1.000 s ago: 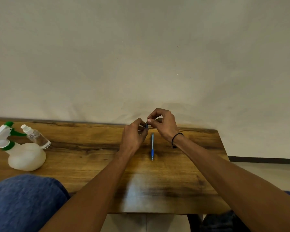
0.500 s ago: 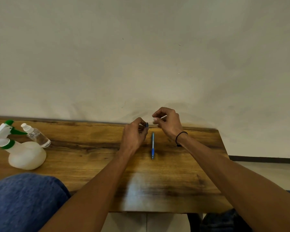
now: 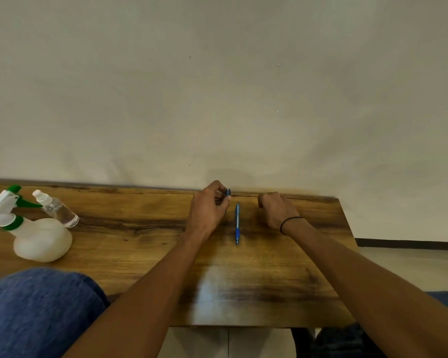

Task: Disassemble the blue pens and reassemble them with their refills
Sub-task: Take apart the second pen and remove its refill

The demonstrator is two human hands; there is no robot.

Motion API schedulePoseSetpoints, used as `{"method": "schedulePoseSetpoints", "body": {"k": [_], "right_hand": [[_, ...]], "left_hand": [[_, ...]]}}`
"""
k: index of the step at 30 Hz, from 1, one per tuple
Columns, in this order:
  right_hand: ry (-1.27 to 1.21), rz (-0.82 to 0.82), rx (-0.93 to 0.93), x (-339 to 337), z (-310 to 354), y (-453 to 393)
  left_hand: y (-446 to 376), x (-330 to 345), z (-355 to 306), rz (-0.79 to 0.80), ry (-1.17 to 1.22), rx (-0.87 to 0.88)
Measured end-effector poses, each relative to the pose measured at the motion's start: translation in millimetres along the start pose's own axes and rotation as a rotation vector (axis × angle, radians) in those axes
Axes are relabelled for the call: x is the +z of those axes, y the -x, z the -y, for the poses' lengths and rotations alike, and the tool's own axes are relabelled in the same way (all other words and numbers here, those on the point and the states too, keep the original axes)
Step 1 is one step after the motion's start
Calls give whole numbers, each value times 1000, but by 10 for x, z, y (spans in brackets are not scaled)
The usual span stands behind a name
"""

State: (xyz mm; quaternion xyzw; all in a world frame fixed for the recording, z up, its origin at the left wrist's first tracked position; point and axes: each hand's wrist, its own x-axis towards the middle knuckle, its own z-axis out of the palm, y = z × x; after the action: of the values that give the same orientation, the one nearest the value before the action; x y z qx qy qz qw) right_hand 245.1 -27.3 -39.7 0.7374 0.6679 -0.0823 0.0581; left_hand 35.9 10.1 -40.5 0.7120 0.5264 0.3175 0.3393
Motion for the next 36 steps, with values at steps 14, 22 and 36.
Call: {"method": "schedulePoseSetpoints", "body": {"k": [14, 22, 36], "right_hand": [[14, -10, -26, 126, 153, 34], [-640, -316, -42, -424, 354, -33], [-297, -337, -346, -727, 656, 61]], "left_hand": [[-1, 19, -22, 9, 4, -6], [15, 10, 5, -1, 24, 2], [32, -5, -46, -9, 5, -11]]}}
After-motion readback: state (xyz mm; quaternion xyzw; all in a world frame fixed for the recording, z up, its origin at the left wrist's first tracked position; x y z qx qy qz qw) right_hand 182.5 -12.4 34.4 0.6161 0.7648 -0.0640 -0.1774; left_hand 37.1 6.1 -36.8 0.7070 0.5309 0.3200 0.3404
